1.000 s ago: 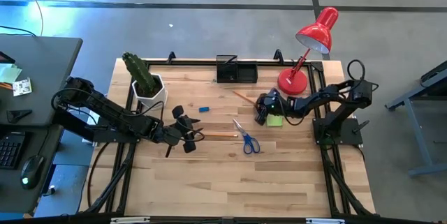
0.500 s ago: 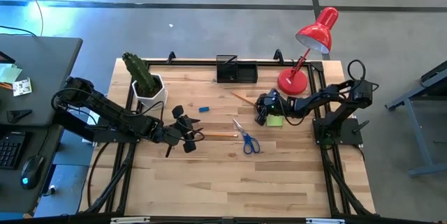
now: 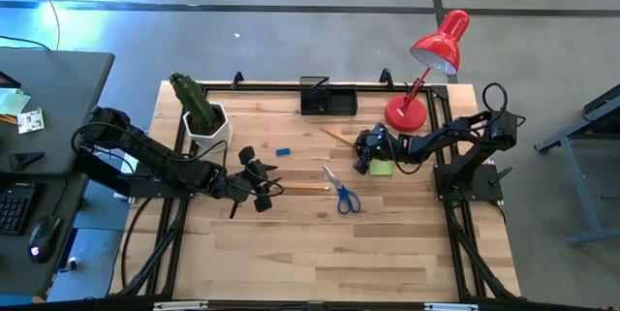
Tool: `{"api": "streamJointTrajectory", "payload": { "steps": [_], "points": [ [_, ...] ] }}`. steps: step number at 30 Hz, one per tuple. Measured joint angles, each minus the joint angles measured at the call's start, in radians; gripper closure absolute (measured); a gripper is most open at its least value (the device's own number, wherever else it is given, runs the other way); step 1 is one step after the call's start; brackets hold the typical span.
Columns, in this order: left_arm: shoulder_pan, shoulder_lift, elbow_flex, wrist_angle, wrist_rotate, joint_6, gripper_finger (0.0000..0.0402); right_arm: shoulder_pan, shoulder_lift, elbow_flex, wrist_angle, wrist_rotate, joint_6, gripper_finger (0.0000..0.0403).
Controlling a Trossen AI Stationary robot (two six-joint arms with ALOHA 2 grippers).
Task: Pick and place office supplies into organizer
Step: Put the top yellow pencil into the top left section of the desk organizer
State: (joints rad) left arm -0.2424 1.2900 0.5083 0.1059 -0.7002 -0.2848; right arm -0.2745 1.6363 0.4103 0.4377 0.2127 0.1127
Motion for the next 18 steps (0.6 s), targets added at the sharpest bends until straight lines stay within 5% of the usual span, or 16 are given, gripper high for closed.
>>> {"api": "streamJointTrajectory", "payload": {
  "steps": [18],
  "points": [
    [0.000, 0.000, 0.000, -0.002, 0.000, 0.000, 0.0252, 0.000, -0.113, -0.003, -0.150, -0.021, -0.047, 0.0387]
  ]
}}
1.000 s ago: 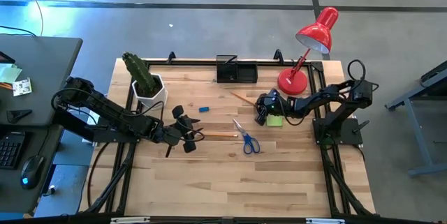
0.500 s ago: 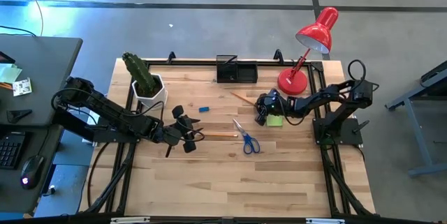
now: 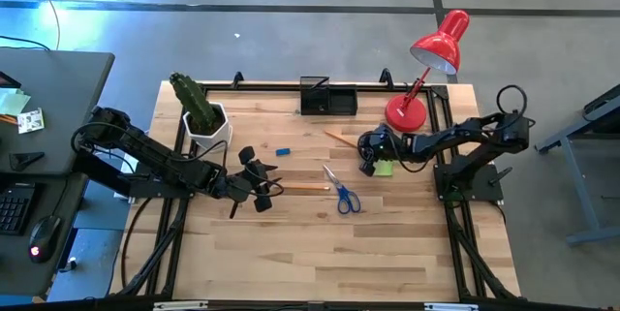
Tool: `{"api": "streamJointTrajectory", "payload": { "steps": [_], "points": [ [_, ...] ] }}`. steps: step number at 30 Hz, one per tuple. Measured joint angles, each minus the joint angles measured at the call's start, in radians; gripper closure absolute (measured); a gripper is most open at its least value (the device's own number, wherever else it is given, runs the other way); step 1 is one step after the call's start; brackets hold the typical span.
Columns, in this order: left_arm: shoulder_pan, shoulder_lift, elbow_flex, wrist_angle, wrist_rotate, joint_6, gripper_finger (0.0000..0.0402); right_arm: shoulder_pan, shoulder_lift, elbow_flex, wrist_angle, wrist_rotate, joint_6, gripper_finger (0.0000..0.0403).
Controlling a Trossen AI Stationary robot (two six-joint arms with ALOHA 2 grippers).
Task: Pick and place office supplies into organizer
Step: Put the top yellow pencil into the top left section of the desk organizer
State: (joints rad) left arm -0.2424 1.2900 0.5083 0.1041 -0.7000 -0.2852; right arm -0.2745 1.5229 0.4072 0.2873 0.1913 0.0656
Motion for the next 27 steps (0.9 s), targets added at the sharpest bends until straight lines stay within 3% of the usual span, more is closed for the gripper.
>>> {"api": "streamJointTrajectory", "payload": {
  "steps": [16, 27],
  "points": [
    [0.000, 0.000, 0.000, 0.001, 0.000, 0.000, 0.0252, 0.043, -0.018, 0.253, -0.392, 0.020, -0.093, 0.0387],
    [0.000, 0.000, 0.000, 0.005, 0.000, 0.016, 0.0252, 0.074, -0.018, 0.558, -0.778, 0.197, -0.215, 0.0387]
  ]
}}
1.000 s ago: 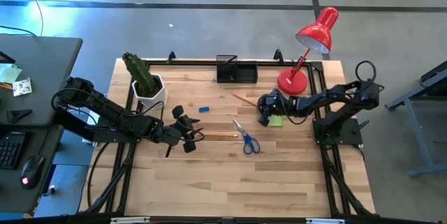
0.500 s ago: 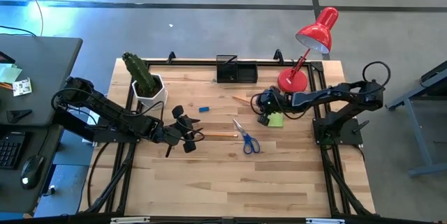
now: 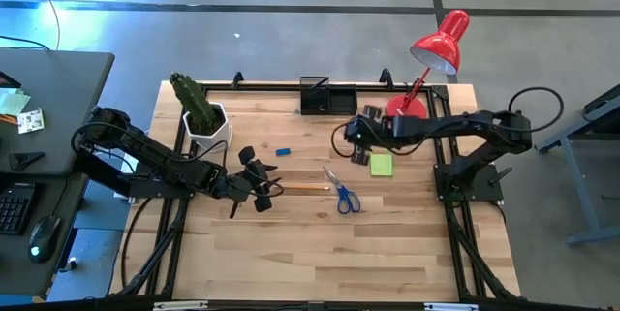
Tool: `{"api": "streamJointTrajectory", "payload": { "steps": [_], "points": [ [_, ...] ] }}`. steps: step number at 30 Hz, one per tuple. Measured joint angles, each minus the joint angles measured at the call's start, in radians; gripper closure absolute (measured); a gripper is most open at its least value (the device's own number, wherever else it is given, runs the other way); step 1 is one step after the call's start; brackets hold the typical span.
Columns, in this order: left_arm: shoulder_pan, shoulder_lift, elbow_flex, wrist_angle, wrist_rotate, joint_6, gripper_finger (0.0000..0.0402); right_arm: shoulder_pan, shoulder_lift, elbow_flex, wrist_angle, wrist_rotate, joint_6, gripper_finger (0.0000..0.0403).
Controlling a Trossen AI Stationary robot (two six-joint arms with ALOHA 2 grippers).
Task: Pick and place office supplies into organizer
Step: Put the top yellow pencil into the top left section of the desk organizer
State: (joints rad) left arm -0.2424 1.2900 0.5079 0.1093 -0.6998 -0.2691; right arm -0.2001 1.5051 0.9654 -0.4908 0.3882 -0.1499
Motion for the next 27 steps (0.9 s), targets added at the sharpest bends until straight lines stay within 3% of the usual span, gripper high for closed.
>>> {"api": "streamJointTrajectory", "payload": {
  "steps": [6, 12, 22, 27],
  "points": [
    [0.000, 0.000, 0.000, 0.000, 0.000, 0.002, 0.0252, -0.008, 0.011, 0.200, -0.164, 0.135, -0.162, 0.0387],
    [0.000, 0.000, 0.000, 0.000, 0.011, 0.003, 0.0252, -0.073, 0.075, 0.350, -0.216, 0.157, -0.325, 0.0387],
    [0.000, 0.000, 0.000, -0.006, 0.012, 0.003, 0.0252, -0.189, 0.271, 0.490, -0.243, 0.257, -0.618, 0.0386],
    [0.000, 0.000, 0.000, -0.007, 0.012, 0.003, 0.0252, -0.218, 0.319, 0.541, -0.247, 0.254, -0.643, 0.0386]
  ]
}}
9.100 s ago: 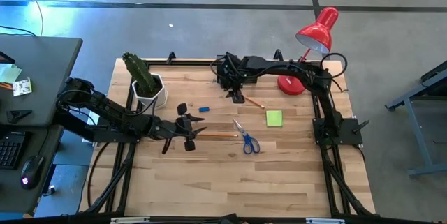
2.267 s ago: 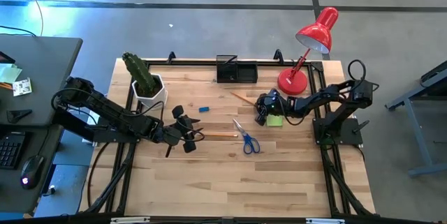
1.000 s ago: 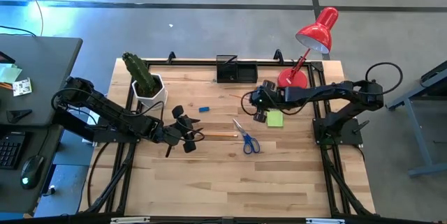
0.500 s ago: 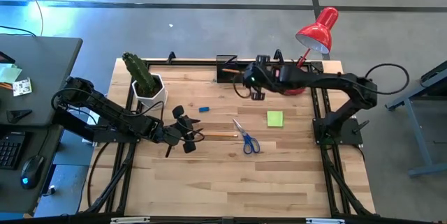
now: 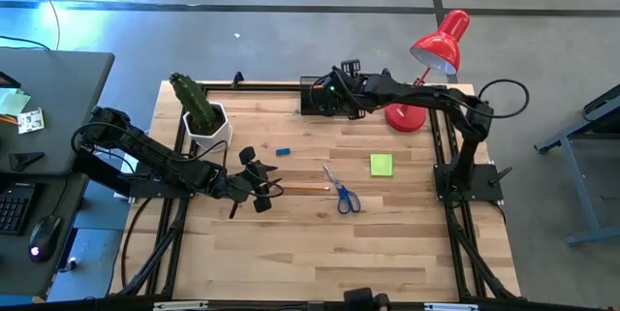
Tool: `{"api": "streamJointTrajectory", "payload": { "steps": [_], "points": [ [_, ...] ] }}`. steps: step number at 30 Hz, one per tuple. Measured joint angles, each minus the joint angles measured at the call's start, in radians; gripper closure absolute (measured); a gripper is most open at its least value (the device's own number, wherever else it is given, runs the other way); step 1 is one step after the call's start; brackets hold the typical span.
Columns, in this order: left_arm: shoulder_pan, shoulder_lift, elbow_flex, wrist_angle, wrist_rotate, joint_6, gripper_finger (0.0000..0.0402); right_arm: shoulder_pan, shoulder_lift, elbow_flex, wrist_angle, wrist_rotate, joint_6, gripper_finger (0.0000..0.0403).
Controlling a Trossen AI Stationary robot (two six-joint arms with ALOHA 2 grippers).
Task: Pick and place office supplies into organizer
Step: Put the top yellow pencil into the top left section of the desk organizer
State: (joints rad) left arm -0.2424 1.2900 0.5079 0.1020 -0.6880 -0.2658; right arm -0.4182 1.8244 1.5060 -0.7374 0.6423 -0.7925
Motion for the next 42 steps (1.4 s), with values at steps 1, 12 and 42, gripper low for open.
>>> {"api": "streamJointTrajectory", "payload": {
  "steps": [1, 12, 42],
  "points": [
    [0.000, 0.000, 0.000, 0.000, 0.000, 0.000, 0.0252, -0.002, 0.002, 0.006, -0.006, 0.000, -0.002, 0.0386],
    [0.000, 0.000, 0.000, 0.000, 0.000, 0.007, 0.0252, -0.021, 0.003, 0.051, -0.002, -0.014, -0.155, 0.0386],
    [0.000, 0.000, 0.000, 0.002, 0.000, 0.008, 0.0252, -0.046, 0.108, 0.051, 0.121, 0.038, -0.466, 0.0386]
  ]
}}
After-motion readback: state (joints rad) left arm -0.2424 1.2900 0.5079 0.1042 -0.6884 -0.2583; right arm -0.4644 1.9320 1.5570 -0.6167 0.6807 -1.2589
